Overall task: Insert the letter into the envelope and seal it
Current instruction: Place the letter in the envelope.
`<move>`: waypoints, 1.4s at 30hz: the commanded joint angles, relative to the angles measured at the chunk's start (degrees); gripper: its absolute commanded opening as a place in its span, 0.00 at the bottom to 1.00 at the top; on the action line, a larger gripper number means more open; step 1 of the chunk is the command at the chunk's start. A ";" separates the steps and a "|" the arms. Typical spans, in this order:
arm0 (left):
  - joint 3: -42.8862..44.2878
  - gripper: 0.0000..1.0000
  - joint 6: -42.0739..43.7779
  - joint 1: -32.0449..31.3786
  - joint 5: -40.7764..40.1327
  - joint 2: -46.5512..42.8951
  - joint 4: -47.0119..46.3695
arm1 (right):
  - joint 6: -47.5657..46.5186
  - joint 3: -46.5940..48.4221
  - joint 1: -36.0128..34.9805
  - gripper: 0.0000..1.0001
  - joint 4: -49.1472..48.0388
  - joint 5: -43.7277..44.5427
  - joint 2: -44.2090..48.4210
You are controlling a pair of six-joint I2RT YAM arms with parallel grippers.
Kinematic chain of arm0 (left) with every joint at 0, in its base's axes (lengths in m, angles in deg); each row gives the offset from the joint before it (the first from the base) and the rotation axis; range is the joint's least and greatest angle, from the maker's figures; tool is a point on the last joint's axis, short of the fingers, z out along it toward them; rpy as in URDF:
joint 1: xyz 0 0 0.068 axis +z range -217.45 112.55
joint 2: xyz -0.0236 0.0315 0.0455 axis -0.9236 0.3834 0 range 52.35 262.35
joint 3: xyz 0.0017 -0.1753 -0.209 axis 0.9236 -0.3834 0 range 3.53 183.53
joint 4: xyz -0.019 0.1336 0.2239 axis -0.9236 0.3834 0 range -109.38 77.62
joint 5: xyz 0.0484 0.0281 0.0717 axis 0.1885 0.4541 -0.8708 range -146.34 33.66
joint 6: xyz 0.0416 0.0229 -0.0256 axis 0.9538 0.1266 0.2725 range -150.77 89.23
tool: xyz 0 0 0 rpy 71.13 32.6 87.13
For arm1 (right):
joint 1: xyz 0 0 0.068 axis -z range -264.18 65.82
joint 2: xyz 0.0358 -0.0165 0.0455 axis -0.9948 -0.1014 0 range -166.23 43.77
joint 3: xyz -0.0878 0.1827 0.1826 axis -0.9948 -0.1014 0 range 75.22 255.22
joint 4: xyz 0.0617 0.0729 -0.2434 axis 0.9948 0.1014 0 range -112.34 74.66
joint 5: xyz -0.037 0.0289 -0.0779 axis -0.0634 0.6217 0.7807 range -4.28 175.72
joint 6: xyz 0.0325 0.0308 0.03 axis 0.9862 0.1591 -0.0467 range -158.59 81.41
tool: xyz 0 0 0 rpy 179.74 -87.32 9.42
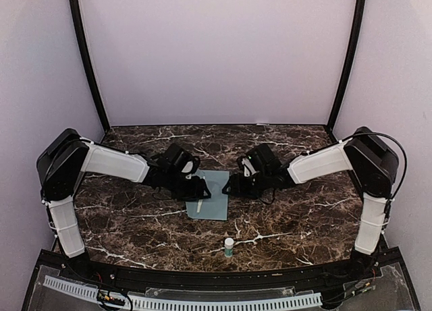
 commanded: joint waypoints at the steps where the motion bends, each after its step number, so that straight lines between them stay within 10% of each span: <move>1: -1.81 0.60 -1.11 -0.41 1.86 -1.94 -1.35 | 1.09 -1.36 -1.59 0.60 -0.59 -0.56 1.54; 42: -0.10 0.58 -2.34 -2.05 5.85 1.74 -4.23 | 2.67 2.73 -4.60 0.50 -0.77 -0.75 -2.42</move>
